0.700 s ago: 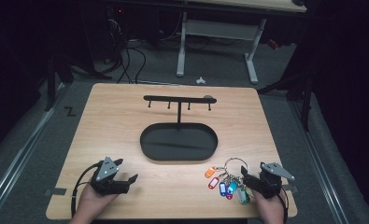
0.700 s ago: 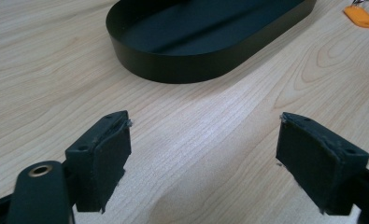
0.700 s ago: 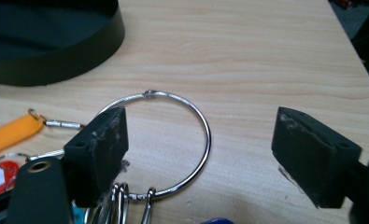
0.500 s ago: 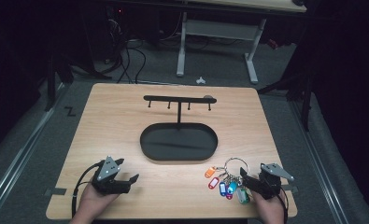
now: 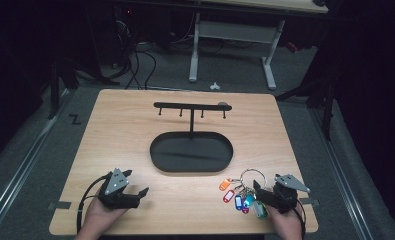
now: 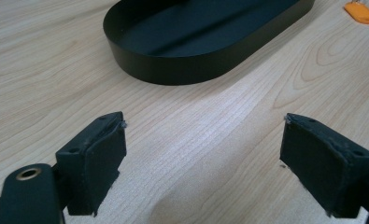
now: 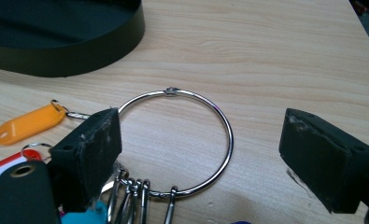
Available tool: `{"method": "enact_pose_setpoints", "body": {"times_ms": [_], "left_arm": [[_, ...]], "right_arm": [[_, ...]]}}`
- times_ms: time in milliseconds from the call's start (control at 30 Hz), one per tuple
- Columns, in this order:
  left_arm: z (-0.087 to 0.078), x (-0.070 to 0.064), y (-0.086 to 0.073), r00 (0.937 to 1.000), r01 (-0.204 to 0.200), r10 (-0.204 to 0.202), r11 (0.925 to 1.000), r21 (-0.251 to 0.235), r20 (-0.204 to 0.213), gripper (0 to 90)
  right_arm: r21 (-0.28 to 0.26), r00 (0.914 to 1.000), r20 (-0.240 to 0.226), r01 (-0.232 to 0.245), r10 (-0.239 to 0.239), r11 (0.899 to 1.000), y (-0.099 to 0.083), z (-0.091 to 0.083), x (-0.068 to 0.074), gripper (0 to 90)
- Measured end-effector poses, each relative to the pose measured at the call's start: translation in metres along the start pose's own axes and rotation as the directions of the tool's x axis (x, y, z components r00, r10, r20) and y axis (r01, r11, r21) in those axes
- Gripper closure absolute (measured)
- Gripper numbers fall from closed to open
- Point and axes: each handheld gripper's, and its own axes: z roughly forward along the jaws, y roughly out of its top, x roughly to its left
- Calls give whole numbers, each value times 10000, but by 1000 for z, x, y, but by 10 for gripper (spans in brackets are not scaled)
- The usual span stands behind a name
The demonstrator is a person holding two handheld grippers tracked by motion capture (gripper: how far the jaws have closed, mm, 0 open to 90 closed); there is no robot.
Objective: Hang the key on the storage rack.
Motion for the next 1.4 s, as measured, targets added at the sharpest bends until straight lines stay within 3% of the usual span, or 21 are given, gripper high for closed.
{"method": "enact_pose_setpoints", "body": {"times_ms": [367,533,767,1033,1067,1233,1333,1367,1400], "left_arm": [[-4,2,-1,9997,183,-184,9998,-125,-143,147],[-4,4,-2,9994,354,-354,9994,-59,-2,150],[-4,5,-1,9991,416,-416,9990,-129,36,153],[-6,6,-1,9991,411,-412,9988,-260,-23,153],[-6,6,-1,9992,392,-392,9989,-255,-7,152],[-6,6,-1,9992,409,-409,9988,-277,35,152],[-6,6,-1,9992,393,-391,9990,-227,82,153],[-6,6,-1,9992,393,-391,9990,-227,82,153],[-5,5,-1,9992,371,-368,9991,-207,126,154]], "right_arm": [[219,9985,-361,431,-423,9988,9,-2,6,144],[246,9988,-395,309,-299,9992,15,-3,7,146],[992,9967,-580,624,-568,9931,21,4,7,150],[1896,9887,-999,1296,-1121,9733,33,7,10,161],[2129,9865,-1091,1436,-1225,9665,37,7,9,170],[2657,9836,-1360,1513,-1184,9521,44,7,7,176],[3093,9793,-1629,1666,-1204,9363,49,8,5,185],[3093,9793,-1629,1666,-1204,9363,49,8,5,185],[3345,9781,-1773,1644,-1094,9279,50,9,3,188]]}}
